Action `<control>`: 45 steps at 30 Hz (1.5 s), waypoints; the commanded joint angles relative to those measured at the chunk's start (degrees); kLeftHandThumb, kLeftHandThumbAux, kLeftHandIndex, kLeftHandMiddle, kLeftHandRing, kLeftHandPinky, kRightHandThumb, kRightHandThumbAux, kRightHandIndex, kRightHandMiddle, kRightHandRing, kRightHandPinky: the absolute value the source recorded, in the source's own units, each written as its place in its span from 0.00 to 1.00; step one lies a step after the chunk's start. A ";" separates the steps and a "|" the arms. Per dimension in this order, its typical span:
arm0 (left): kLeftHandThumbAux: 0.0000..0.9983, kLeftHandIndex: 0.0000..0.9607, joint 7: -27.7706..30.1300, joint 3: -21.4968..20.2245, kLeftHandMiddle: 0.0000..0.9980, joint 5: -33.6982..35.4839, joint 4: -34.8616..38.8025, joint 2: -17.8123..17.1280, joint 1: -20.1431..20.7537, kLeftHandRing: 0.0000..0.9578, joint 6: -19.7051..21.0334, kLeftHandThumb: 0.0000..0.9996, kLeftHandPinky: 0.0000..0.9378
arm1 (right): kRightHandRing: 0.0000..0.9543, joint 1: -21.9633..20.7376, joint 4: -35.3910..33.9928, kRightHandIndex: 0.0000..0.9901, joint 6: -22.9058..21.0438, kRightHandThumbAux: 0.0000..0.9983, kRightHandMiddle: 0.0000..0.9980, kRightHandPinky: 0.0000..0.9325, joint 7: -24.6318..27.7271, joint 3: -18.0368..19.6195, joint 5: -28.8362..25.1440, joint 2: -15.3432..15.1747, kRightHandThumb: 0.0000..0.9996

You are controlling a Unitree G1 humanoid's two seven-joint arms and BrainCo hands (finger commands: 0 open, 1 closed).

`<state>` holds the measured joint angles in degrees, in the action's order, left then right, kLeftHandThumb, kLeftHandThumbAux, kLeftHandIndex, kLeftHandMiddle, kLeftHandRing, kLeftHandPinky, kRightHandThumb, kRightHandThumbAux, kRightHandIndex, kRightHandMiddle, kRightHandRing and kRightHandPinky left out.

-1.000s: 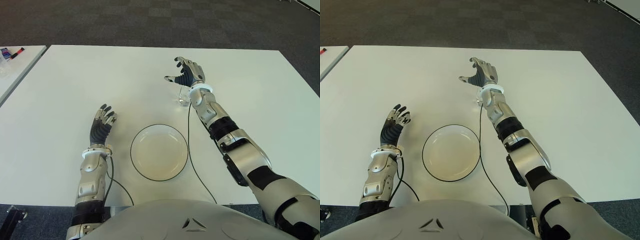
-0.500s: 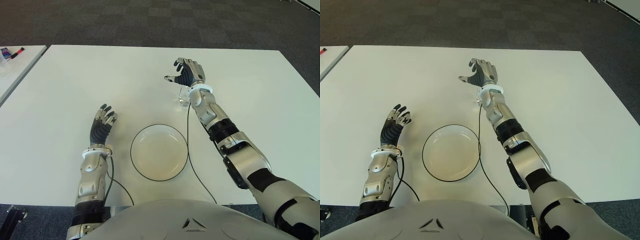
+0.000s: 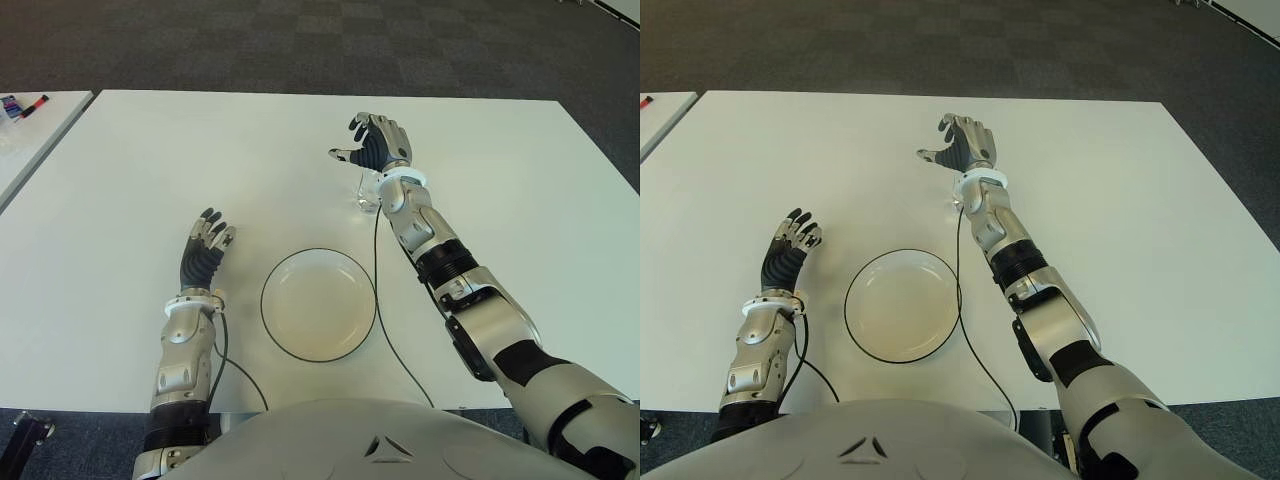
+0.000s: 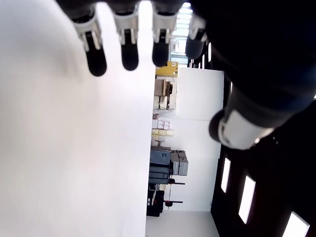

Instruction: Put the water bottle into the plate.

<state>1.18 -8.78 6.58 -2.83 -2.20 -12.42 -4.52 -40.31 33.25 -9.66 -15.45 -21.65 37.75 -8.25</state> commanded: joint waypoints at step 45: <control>0.69 0.10 -2.49 0.13 0.11 -1.38 1.05 0.45 -0.56 0.13 1.48 0.41 0.19 | 0.49 1.58 -2.72 0.32 -3.42 0.60 0.45 0.49 1.63 0.59 -0.52 1.77 0.27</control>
<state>-1.26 -8.66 5.59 -2.10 -1.56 -12.58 -4.29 -39.23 29.86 -13.77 -14.18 -21.14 37.89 -6.60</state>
